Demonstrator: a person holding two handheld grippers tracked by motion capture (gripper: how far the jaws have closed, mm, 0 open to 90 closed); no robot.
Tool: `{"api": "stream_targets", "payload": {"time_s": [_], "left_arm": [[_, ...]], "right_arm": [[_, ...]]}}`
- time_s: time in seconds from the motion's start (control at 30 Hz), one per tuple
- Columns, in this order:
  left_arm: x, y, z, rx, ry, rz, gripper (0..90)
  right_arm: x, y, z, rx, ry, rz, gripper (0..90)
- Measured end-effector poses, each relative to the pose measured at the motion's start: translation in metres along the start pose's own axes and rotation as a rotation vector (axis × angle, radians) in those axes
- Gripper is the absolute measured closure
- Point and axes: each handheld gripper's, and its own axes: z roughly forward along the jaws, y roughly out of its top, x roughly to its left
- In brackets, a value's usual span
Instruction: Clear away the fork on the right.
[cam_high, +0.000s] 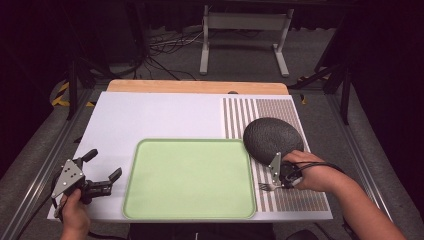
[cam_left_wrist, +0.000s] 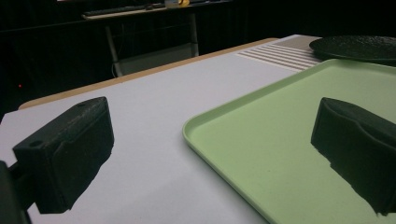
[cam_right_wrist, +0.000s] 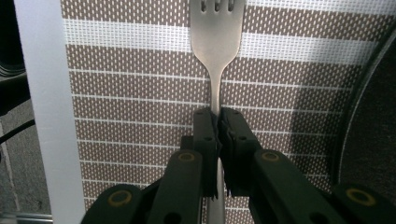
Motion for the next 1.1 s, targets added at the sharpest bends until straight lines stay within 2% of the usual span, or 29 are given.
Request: {"api": "stream_targets", "payload": {"time_s": [0.2, 0.5, 1.1], "left_arm": [[0.000, 0.000, 0.000, 0.001, 0.002, -0.001, 0.0], [0.001, 0.000, 0.000, -0.001, 0.003, -0.004, 0.0], [0.000, 0.000, -0.001, -0.001, 0.004, -0.008, 0.0]], "right_arm": [[0.000, -0.001, 0.000, -0.013, -0.005, -0.010, 85.1], [0.000, -0.004, -0.002, -0.033, -0.003, 0.016, 85.2], [-0.002, 0.000, -0.038, -0.122, -0.047, 0.047, 85.3]]}}
